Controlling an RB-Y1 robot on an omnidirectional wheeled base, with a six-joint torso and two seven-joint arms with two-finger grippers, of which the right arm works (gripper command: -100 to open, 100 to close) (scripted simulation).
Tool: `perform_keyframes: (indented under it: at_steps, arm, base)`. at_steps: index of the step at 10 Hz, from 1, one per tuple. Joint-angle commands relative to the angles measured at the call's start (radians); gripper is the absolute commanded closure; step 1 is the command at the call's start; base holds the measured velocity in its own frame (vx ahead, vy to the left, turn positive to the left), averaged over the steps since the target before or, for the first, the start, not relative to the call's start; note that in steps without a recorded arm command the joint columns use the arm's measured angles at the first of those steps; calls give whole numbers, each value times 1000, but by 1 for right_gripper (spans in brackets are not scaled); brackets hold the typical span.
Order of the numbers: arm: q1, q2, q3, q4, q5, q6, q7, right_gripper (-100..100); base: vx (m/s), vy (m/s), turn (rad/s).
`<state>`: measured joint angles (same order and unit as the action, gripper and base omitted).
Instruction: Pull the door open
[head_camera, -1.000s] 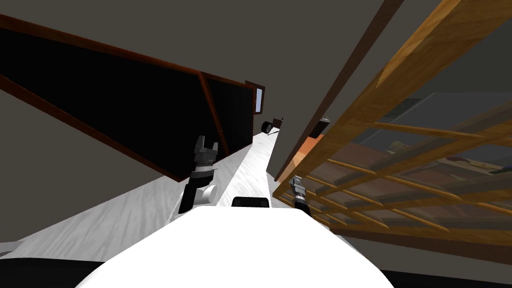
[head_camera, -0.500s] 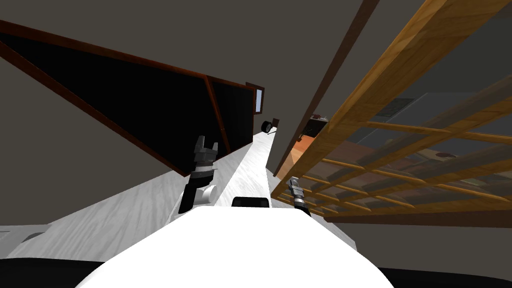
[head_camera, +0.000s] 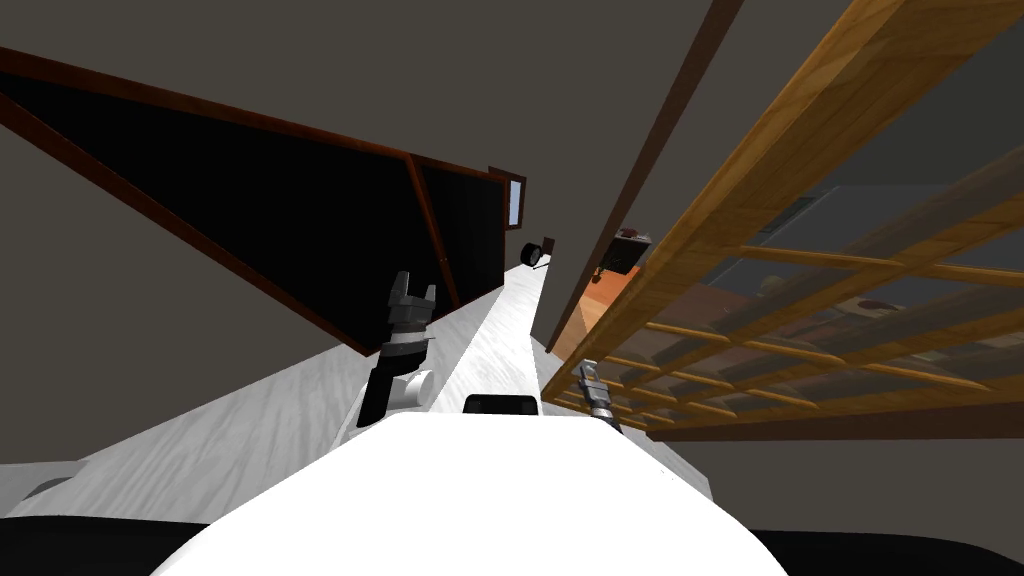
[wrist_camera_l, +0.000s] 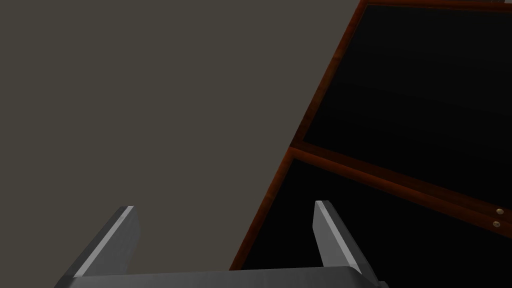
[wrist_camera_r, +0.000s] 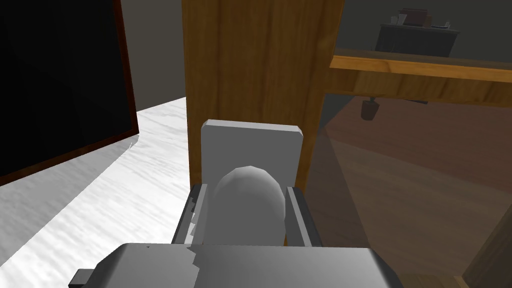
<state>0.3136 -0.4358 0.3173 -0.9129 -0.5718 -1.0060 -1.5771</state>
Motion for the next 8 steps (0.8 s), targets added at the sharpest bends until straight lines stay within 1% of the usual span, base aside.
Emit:
perform_keyframes:
  at_steps: [1, 3, 5, 6, 8]
  arm:
    - [21, -5, 29, -6, 20, -34, -13, 100]
    - [52, -19, 54, -20, 38, -64, -25, 100]
    - [87, -34, 83, -36, 58, -97, -38, 100]
    - [102, -40, 96, -43, 67, -112, -44, 100]
    - [116, -46, 107, -49, 75, -125, -49, 100]
  base:
    - [6, -13, -1]
    - [-28, -30, -1]
    - [-89, -52, 5]
    - [-207, -93, 32]
    - [-217, -66, 26]
